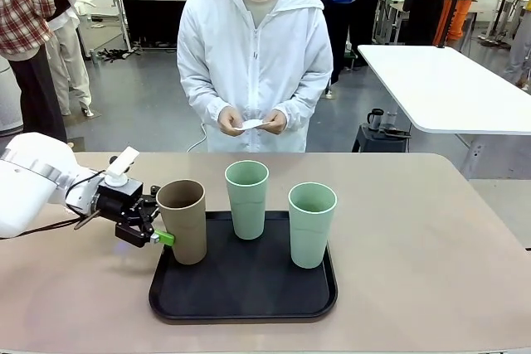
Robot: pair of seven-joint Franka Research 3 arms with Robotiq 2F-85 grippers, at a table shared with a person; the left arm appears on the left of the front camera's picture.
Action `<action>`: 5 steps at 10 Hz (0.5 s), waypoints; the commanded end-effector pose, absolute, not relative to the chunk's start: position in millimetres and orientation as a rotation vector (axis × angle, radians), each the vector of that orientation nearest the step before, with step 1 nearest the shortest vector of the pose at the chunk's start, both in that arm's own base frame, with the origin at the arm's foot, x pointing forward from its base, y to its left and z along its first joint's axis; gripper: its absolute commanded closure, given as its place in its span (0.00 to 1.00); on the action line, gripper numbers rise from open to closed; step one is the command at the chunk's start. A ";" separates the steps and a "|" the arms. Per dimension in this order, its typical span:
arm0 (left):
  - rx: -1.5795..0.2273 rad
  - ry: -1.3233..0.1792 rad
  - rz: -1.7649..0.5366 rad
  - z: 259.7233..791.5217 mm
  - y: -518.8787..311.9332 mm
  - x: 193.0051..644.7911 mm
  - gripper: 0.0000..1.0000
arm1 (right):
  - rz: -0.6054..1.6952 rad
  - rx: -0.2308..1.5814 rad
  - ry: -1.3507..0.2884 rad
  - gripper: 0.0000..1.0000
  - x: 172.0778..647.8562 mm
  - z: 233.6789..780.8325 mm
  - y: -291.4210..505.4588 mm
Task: Place coasters on the table and set cups on them.
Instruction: Pick up one Reusable plastic cup and place it on a coaster set by the human.
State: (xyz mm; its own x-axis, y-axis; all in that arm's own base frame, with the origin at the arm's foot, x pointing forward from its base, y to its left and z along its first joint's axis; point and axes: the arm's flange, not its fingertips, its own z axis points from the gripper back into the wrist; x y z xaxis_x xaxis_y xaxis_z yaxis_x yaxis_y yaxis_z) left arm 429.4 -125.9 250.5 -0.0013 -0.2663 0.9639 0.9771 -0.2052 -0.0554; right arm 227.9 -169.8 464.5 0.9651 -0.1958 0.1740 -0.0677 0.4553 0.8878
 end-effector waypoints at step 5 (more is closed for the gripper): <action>-1.191 -0.909 -1.506 236.5 -144.5 428.5 0.00 | -0.080 1.111 -0.266 0.00 228.4 464.3 -170.0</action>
State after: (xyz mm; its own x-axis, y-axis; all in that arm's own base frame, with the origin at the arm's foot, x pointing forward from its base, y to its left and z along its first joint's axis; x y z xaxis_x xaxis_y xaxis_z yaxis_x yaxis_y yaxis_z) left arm 426.9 -141.4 240.6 -0.0082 -0.2608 0.9654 0.9681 -0.2438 -0.0576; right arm 227.9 -169.8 464.5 0.9651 -0.1958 0.1740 -0.0677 0.4553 0.8878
